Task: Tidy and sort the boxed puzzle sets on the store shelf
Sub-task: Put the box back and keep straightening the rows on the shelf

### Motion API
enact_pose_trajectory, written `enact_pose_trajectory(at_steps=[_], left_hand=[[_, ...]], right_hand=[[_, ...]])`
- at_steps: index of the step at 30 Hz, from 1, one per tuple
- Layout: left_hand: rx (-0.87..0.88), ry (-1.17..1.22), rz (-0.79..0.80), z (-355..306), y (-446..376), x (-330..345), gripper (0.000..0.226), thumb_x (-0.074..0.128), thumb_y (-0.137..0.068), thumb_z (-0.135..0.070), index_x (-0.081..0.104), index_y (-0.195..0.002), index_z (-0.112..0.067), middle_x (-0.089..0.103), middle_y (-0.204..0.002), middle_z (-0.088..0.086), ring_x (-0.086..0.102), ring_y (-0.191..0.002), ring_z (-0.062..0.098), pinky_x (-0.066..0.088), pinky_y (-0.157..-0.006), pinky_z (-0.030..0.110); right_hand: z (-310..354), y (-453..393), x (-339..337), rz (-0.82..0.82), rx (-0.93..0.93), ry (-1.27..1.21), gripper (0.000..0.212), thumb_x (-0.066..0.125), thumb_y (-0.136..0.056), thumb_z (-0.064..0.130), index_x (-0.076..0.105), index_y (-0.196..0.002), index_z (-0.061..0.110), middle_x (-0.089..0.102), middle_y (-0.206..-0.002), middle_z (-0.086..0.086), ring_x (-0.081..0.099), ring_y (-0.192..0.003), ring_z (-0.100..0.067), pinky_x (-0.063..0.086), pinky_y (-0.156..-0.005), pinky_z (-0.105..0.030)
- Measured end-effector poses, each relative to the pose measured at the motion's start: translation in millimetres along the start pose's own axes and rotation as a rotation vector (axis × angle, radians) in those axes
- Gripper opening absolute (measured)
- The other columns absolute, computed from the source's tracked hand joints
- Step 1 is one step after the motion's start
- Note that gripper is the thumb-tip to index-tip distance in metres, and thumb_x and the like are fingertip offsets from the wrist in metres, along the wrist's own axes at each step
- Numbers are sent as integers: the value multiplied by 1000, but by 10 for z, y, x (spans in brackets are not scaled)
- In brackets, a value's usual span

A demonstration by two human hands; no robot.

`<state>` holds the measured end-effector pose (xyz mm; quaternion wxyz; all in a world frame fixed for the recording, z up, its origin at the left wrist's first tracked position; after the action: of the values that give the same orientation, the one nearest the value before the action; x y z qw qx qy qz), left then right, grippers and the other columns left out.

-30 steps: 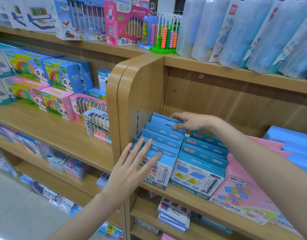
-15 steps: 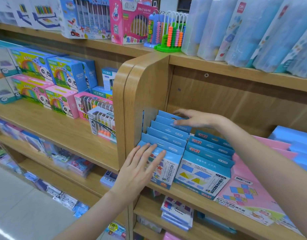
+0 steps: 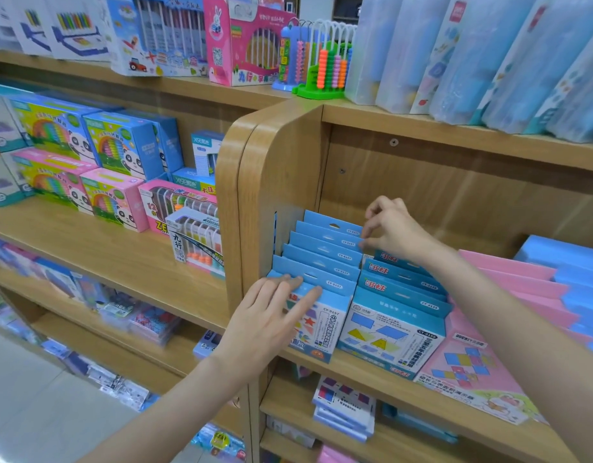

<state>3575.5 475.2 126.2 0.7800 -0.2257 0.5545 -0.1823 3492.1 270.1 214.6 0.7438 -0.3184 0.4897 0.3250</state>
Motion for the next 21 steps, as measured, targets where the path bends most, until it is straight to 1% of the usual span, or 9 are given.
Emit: enact_pose_trajectory(at_steps=[2,5,10,12,14,16,17,19,21], left_hand=[[0,2,-1,7,1,6,90,84,-52,-43,40,-127,-18,63,-112,13,42,-103,26,32,-89,35],[-5,1,4,16,7,6,91,83,-52,-47,40,-128,-19,62,-113,12,49,-102,25,41,-88,35],[-22,69,-25,15,55,-42,81,80,-59,-38,43,-127,-14,60,-116,15,48,-105,26,49,-86,36],[-34,80,-10,23,70,-51,80,80,-60,-37,44,-127,-11,60,-115,16,53,-105,26,49,-87,36],[-33,85,4,29,58,-71,77,79,-61,-37,46,-126,-11,60,-113,15,57,-103,26,49,-86,35],[-40,108,10,29,46,-92,75,78,-62,-38,47,-125,-11,60,-112,14,57,-103,26,49,-86,35],[-50,123,14,26,47,-95,75,78,-63,-39,46,-125,-12,59,-114,14,56,-104,26,48,-87,36],[-75,148,21,-1,59,-94,78,77,-64,-41,43,-129,-14,53,-122,13,49,-111,27,45,-93,38],[-83,161,6,-71,59,-92,83,74,-66,-44,37,-135,-16,41,-133,14,39,-122,31,35,-101,43]], right_hand=[[7,-17,1,12,19,-20,13,75,-73,23,65,-66,19,43,-103,2,31,-104,-14,33,-97,-38],[-9,-22,20,49,28,-41,12,73,-75,24,65,-68,19,44,-103,3,32,-104,-13,34,-98,-38],[-48,31,33,59,38,-30,9,69,-79,29,64,-83,22,43,-110,4,35,-111,-14,31,-102,-39],[-62,96,-19,22,28,-53,10,66,-82,31,61,-89,27,47,-115,2,39,-116,-16,30,-104,-39],[-74,223,-133,-41,20,-66,15,62,-84,34,60,-98,27,51,-122,-2,43,-120,-19,33,-104,-39],[-89,400,-227,-7,15,-30,31,59,-85,42,57,-110,23,53,-128,-1,45,-122,-18,34,-101,-34],[-104,488,-238,80,25,9,45,58,-82,48,53,-119,22,50,-132,0,44,-123,-17,34,-99,-31],[-136,663,-196,328,82,88,81,59,-70,64,34,-136,23,40,-141,0,39,-127,-18,33,-101,-30],[-179,764,-126,501,139,185,112,59,-53,76,11,-144,31,28,-148,-5,32,-133,-23,28,-110,-40]])
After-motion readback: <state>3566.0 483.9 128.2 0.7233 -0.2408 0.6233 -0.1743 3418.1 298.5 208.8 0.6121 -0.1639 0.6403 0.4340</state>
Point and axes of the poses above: each hand's wrist, its own y-axis away from the middle knuckle, its own x-axis out of the palm, z = x × y, the point moved 4 cm from there along -y, towards the middle knuckle
